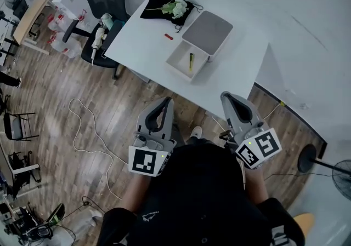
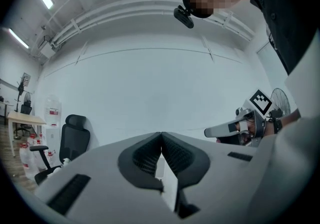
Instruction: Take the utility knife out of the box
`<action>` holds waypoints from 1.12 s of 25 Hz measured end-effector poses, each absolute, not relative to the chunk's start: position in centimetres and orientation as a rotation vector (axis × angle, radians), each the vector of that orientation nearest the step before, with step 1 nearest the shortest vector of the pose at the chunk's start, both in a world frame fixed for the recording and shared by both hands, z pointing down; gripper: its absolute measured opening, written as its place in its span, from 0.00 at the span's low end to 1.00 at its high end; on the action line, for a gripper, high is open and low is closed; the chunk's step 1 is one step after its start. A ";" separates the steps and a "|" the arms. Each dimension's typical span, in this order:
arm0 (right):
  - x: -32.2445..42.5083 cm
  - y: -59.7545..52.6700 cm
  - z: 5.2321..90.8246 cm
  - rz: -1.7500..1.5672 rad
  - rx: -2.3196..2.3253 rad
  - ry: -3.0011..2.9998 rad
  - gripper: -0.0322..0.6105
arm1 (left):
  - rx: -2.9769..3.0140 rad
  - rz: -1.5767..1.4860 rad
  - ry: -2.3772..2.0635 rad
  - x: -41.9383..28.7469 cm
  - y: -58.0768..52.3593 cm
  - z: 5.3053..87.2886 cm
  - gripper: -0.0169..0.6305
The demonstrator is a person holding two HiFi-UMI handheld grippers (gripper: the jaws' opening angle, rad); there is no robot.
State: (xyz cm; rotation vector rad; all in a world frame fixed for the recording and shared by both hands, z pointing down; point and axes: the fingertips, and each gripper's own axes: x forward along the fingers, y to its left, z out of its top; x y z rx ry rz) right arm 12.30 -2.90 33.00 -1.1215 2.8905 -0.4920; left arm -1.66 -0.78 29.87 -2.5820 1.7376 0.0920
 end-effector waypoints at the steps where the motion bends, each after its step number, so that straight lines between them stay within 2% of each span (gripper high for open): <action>1: 12.3 -3.2 33.1 -0.493 -1.137 2.888 0.06 | -2.590 0.088 1.740 -1.9 -1.4 30.2 0.03; 14: 11.0 -10.3 33.5 -0.521 -1.419 2.778 0.06 | -2.864 -0.037 1.579 -2.9 -12.2 36.5 0.04; 28: 10.1 -15.3 33.7 -0.564 -1.617 2.702 0.06 | -3.097 -0.354 1.600 -2.6 -20.7 47.8 0.04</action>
